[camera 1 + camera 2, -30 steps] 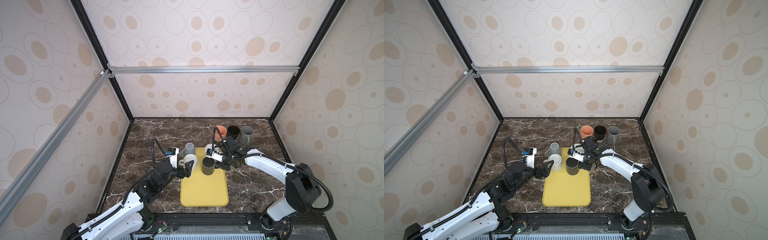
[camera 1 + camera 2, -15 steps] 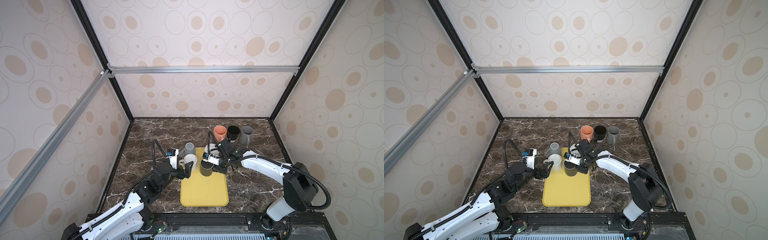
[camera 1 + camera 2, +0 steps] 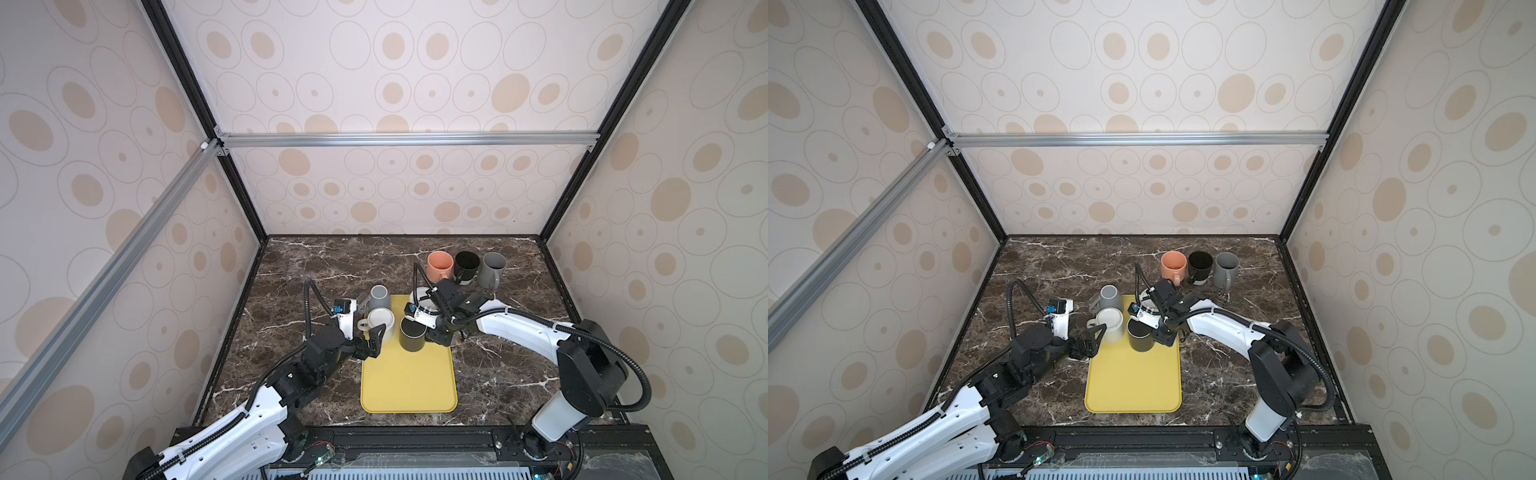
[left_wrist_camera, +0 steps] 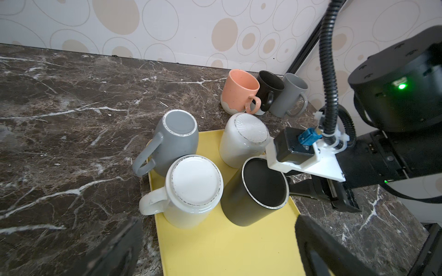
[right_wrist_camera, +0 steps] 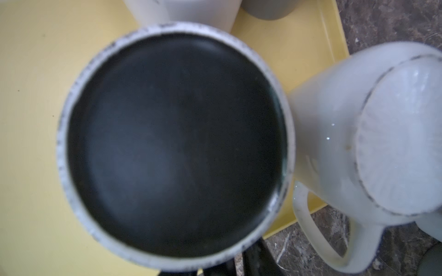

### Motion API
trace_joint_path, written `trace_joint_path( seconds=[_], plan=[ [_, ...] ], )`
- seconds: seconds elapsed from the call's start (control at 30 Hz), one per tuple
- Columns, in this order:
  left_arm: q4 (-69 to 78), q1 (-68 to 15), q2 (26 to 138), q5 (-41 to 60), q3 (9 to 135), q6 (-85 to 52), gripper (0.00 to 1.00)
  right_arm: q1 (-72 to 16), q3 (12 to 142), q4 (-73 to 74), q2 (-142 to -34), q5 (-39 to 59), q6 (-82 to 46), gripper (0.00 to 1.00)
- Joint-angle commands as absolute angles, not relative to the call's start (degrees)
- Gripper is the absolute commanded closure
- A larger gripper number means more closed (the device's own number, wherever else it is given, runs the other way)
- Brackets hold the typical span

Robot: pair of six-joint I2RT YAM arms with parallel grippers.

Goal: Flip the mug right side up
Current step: 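Close the right gripper on the black mug's handle and lift it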

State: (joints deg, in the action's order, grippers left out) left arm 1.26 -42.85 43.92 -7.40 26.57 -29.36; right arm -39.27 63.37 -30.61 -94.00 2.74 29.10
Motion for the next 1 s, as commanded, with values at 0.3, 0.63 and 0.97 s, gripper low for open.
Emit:
trace_joint_path(
  seconds=[0.3,0.63,0.97],
  plan=[
    [2.81,-42.34,44.34,-7.87,26.72,-30.11,0.0,-39.7,64.9,-29.95,-93.51,3.43,25.65,0.92],
    [2.0,-42.32,42.61,-7.47,26.99,-29.64,0.0,-44.1,67.25,-35.87,-84.66,4.65,17.7,1.0],
    [-0.17,-42.12,37.89,-7.51,32.46,-27.05,0.0,-45.02,72.48,-38.38,-72.04,2.81,-6.95,1.0]
  ],
)
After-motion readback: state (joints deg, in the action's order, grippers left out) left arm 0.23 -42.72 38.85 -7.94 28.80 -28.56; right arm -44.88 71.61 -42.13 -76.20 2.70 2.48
